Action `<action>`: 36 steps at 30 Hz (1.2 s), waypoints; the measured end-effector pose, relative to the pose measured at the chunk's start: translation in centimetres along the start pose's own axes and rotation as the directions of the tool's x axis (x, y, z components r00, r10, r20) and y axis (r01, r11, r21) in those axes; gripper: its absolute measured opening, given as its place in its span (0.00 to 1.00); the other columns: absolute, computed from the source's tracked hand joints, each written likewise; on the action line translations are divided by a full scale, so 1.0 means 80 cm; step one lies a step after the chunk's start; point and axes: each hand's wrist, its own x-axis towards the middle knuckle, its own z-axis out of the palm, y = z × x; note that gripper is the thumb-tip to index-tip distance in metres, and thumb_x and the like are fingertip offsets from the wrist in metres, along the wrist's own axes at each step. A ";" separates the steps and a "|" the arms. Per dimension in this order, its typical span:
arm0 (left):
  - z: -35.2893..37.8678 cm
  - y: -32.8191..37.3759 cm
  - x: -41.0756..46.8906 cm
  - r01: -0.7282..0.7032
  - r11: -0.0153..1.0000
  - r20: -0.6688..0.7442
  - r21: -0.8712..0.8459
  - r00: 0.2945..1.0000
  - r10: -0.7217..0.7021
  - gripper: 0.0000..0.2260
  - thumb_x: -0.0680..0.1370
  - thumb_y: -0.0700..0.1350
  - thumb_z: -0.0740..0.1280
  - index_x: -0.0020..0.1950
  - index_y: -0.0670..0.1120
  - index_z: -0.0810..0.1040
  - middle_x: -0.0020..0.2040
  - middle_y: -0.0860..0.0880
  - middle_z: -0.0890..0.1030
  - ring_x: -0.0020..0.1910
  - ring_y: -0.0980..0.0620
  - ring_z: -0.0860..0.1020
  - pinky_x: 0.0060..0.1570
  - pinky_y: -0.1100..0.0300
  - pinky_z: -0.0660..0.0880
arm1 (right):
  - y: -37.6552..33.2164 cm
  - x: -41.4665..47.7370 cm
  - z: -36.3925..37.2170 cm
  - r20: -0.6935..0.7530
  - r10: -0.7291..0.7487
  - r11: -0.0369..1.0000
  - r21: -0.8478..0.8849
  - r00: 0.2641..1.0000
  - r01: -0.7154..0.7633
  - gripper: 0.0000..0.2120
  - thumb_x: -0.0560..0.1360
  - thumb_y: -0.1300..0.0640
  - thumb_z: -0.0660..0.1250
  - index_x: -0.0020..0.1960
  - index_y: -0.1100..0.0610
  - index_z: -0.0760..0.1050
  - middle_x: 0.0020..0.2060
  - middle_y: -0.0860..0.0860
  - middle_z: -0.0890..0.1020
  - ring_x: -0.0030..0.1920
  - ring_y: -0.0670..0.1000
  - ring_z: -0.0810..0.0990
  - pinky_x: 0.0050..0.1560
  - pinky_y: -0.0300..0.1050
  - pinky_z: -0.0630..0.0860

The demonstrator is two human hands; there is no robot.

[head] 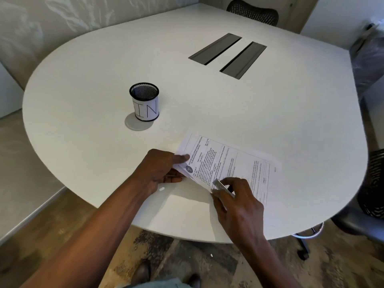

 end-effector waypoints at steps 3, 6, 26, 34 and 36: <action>0.001 -0.010 -0.002 -0.040 0.999 -0.044 0.006 0.998 0.040 0.03 0.74 0.31 0.79 0.47 0.35 0.87 0.41 0.39 0.90 0.36 0.45 0.88 0.38 0.53 0.88 | 0.000 -0.007 0.003 0.006 0.008 1.000 0.024 1.000 -0.009 0.04 0.79 0.55 0.76 0.50 0.56 0.86 0.52 0.55 0.84 0.48 0.55 0.83 0.26 0.43 0.74; 0.000 -0.017 -0.002 -0.069 0.997 -0.066 0.015 0.995 0.070 0.04 0.74 0.29 0.77 0.47 0.34 0.88 0.39 0.41 0.89 0.34 0.46 0.88 0.33 0.57 0.85 | 0.002 -0.010 0.006 0.013 0.063 0.992 0.112 0.998 -0.064 0.08 0.78 0.49 0.78 0.49 0.54 0.87 0.53 0.53 0.84 0.49 0.53 0.83 0.27 0.45 0.77; 0.027 -0.039 -0.031 -0.134 0.973 -0.099 0.185 0.983 0.155 0.04 0.67 0.41 0.78 0.40 0.42 0.87 0.33 0.44 0.84 0.31 0.47 0.80 0.33 0.59 0.73 | -0.006 0.040 0.050 0.201 0.417 0.563 0.708 0.886 -0.426 0.13 0.76 0.57 0.80 0.58 0.45 0.86 0.51 0.40 0.88 0.53 0.45 0.87 0.49 0.37 0.81; 0.035 -0.038 -0.037 -0.173 0.959 -0.128 0.224 0.970 0.205 0.07 0.66 0.44 0.76 0.40 0.41 0.87 0.34 0.46 0.83 0.33 0.48 0.78 0.39 0.55 0.74 | 0.000 0.042 0.049 0.194 0.365 0.545 0.748 0.911 -0.378 0.11 0.76 0.60 0.80 0.56 0.50 0.87 0.50 0.43 0.87 0.53 0.47 0.87 0.49 0.34 0.79; 0.036 -0.039 -0.036 -0.191 0.944 -0.134 0.269 0.963 0.234 0.05 0.68 0.44 0.78 0.40 0.43 0.87 0.34 0.48 0.83 0.32 0.50 0.77 0.38 0.56 0.72 | 0.001 0.042 0.050 0.185 0.363 0.548 0.750 0.913 -0.370 0.11 0.76 0.60 0.80 0.57 0.50 0.87 0.51 0.44 0.87 0.53 0.48 0.87 0.49 0.35 0.80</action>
